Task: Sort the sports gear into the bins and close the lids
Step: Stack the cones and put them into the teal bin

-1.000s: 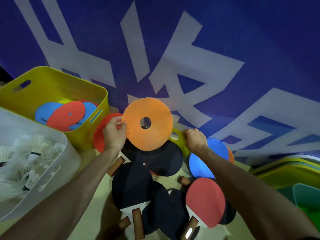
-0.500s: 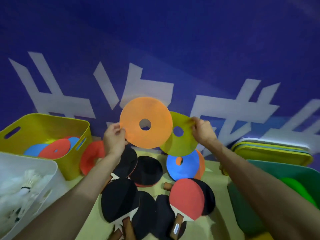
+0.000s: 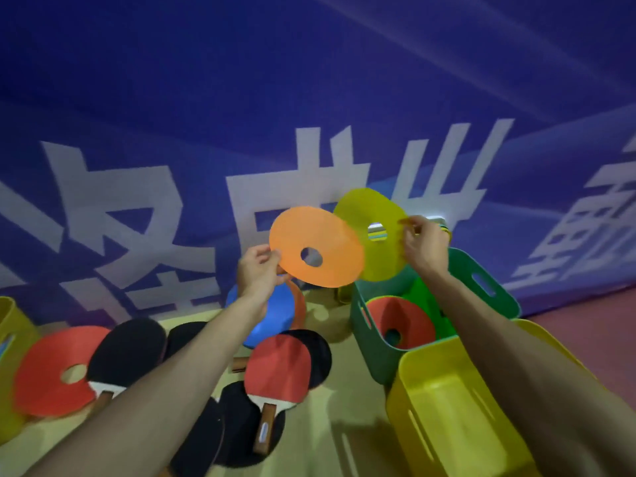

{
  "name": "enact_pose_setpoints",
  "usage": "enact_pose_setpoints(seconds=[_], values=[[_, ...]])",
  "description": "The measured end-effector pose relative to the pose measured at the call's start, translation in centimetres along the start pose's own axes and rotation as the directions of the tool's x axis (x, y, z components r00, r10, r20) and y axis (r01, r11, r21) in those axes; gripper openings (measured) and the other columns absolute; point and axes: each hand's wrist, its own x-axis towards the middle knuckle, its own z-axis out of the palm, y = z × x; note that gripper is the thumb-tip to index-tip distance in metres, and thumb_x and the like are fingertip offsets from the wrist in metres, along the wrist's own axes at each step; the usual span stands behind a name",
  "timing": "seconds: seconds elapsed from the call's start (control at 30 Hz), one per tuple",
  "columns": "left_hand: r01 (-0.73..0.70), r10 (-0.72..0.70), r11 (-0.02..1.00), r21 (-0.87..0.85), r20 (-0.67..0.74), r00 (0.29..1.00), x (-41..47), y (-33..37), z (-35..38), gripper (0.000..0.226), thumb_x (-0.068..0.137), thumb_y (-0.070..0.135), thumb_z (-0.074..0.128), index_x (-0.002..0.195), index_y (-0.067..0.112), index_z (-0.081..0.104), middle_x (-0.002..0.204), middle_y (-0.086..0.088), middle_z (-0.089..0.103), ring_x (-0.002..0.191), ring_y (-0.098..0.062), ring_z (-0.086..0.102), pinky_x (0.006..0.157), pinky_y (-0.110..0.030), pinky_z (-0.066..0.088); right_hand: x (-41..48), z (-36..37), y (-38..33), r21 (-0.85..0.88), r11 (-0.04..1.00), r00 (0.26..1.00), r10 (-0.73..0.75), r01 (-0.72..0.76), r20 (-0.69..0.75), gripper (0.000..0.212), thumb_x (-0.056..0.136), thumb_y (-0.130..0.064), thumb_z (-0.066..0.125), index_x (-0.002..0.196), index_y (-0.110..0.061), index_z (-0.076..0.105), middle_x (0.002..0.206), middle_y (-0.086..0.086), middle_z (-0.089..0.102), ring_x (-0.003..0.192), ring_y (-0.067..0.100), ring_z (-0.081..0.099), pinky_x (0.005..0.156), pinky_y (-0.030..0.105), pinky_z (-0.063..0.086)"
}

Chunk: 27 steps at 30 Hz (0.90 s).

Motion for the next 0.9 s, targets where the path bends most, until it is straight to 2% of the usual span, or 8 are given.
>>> enact_pose_setpoints(seconds=[0.23,0.3,0.37,0.43,0.53,0.7,0.8,0.9], values=[[0.066,-0.084,0.994,0.091,0.218,0.972,-3.7,-3.0,9.8,0.015,0.094,0.010,0.056,0.109,0.006,0.053,0.113,-0.019,0.062,0.086,-0.026,0.067,0.067,-0.031,0.060,1.0,-7.1,7.4,-0.073,0.976,0.965,0.191,-0.207,-0.180,0.032,0.095,-0.022,0.045,0.121,-0.022,0.063,0.115,0.015,0.066,0.111,0.038,0.057,0.088,0.044,0.047],[0.071,-0.113,0.985,0.158,0.274,0.955,-4.6,-4.0,11.7,0.017,0.094,0.012,0.056,0.110,0.008,0.051,0.113,-0.018,0.061,0.086,-0.025,0.067,0.065,-0.029,0.059,1.0,-8.4,8.7,-0.121,0.965,0.958,0.207,-0.234,-0.200,0.031,0.096,-0.022,0.044,0.121,-0.023,0.062,0.117,0.015,0.065,0.112,0.040,0.055,0.087,0.045,0.047],[0.077,-0.156,0.966,0.248,0.320,0.934,-5.2,-4.8,13.0,0.025,0.093,0.013,0.058,0.116,0.009,0.048,0.109,-0.015,0.060,0.086,-0.024,0.068,0.070,-0.032,0.059,0.8,-9.0,9.5,-0.164,0.959,0.962,0.199,-0.230,-0.185,0.030,0.097,-0.020,0.042,0.117,-0.020,0.063,0.115,0.017,0.065,0.109,0.041,0.056,0.084,0.045,0.047],[0.075,-0.190,0.945,0.318,0.350,0.917,-6.0,-5.2,13.9,0.033,0.094,0.011,0.056,0.124,0.006,0.043,0.102,-0.010,0.056,0.083,-0.023,0.067,0.075,-0.034,0.058,0.4,-9.0,10.5,-0.189,0.956,0.970,0.202,-0.225,-0.131,0.030,0.097,-0.019,0.042,0.117,-0.020,0.063,0.116,0.016,0.065,0.110,0.040,0.056,0.084,0.044,0.047],[0.051,-0.214,0.916,0.399,0.375,0.902,-6.5,-5.6,14.4,0.035,0.095,0.011,0.053,0.128,0.004,0.043,0.107,-0.012,0.054,0.087,-0.025,0.066,0.081,-0.036,0.056,-0.4,-8.1,11.8,-0.207,0.964,0.985,0.175,-0.168,0.012,0.032,0.097,-0.020,0.045,0.123,-0.021,0.063,0.119,0.016,0.065,0.112,0.038,0.057,0.087,0.044,0.048],[-0.010,-0.174,0.897,0.442,0.374,0.911,-5.8,-5.6,13.1,0.020,0.095,0.012,0.051,0.115,0.012,0.050,0.108,-0.009,0.057,0.095,-0.023,0.065,0.084,-0.035,0.056,-0.9,-5.7,11.8,-0.245,0.967,0.947,0.140,-0.068,0.290,0.030,0.088,-0.028,0.060,0.113,-0.015,0.070,0.113,0.013,0.069,0.102,0.032,0.064,0.086,0.038,0.050],[-0.001,-0.158,0.905,0.425,0.340,0.927,-5.2,-5.5,11.6,0.018,0.094,0.011,0.051,0.112,0.011,0.053,0.100,-0.007,0.060,0.091,-0.023,0.065,0.081,-0.035,0.055,-1.3,-4.2,10.6,-0.289,0.957,0.935,0.080,0.025,0.346,0.031,0.088,-0.039,0.059,0.103,-0.016,0.073,0.105,0.013,0.071,0.097,0.032,0.065,0.086,0.041,0.052],[0.009,-0.127,0.920,0.392,0.277,0.952,-4.3,-5.4,9.3,0.013,0.094,0.007,0.048,0.105,0.011,0.055,0.091,-0.003,0.058,0.080,-0.018,0.062,0.070,-0.027,0.052,-1.8,-2.3,8.5,-0.280,0.954,0.936,0.004,0.102,0.353,0.030,0.090,-0.037,0.055,0.096,-0.013,0.073,0.096,0.014,0.071,0.090,0.034,0.066,0.078,0.040,0.054]])
